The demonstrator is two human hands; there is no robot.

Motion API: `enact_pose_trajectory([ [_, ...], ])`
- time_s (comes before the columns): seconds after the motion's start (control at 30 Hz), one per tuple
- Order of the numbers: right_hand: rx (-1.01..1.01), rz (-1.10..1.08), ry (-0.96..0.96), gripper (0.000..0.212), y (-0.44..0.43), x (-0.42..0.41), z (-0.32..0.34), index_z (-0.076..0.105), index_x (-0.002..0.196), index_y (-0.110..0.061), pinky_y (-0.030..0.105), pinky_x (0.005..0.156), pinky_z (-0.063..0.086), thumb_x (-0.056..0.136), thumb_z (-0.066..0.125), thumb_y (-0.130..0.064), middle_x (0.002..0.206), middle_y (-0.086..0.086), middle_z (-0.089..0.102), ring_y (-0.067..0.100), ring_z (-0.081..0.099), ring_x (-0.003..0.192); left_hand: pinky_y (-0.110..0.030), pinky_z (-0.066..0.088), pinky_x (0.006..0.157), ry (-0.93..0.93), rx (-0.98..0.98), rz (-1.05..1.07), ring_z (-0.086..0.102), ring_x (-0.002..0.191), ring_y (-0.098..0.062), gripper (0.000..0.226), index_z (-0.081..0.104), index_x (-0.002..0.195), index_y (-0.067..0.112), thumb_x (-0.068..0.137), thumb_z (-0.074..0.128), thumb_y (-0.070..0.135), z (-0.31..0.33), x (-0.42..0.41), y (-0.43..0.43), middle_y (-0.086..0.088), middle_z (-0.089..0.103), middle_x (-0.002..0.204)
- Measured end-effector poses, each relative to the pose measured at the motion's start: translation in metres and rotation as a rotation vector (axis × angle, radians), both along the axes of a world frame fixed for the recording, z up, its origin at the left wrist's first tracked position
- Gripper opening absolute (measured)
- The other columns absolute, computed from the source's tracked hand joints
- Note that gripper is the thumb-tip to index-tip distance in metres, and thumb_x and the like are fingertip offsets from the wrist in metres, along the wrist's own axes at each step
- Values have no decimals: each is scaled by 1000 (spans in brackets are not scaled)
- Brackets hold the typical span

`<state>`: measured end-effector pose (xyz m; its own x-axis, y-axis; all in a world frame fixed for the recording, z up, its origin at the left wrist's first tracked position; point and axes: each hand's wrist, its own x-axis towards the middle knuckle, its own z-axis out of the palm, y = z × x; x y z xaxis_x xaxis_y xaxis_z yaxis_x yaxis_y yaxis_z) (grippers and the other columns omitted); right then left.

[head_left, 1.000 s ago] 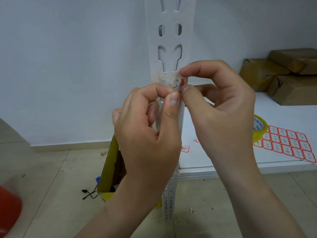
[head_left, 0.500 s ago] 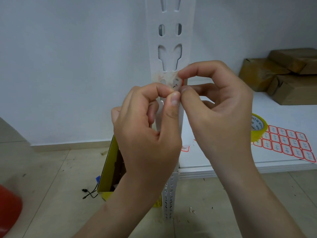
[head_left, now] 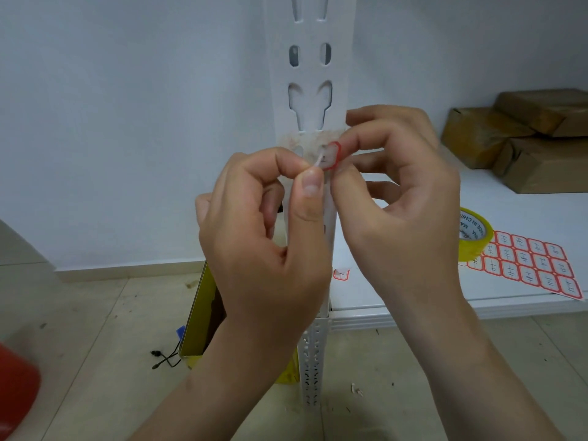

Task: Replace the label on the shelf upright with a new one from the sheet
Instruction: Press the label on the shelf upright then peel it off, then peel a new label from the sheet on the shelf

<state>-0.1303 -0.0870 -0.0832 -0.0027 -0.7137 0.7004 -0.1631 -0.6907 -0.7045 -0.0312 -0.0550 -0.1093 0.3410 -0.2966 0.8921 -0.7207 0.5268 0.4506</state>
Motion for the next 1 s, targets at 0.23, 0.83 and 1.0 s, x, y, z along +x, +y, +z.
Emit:
enact_pose_trajectory([
  [0.23,-25,-7,-13,7,0,-9,-1,64,82,-26,21,72,52,84,61,-32,117,-3,62,3,67,99,-22,35,59,79,27,-92,38,61,-12,16,52,98,34,102,57,19,2,-2,0,3,37,65],
  [0.83,354,-105,13,18,-11,-110,-35,68,70,-26,56,61,56,86,68,-18,81,7,74,43,70,76,-27,31,47,548,672,-556,31,45,-8,15,69,92,22,105,62,17,-22,-82,-4,6,38,55],
  [1.0,573,-163,120,14,-28,-142,-70,71,76,-11,53,68,60,88,70,-18,79,8,73,24,72,67,-29,28,50,530,942,-548,36,42,-6,22,76,102,28,107,55,23,-52,-91,-24,15,44,48],
])
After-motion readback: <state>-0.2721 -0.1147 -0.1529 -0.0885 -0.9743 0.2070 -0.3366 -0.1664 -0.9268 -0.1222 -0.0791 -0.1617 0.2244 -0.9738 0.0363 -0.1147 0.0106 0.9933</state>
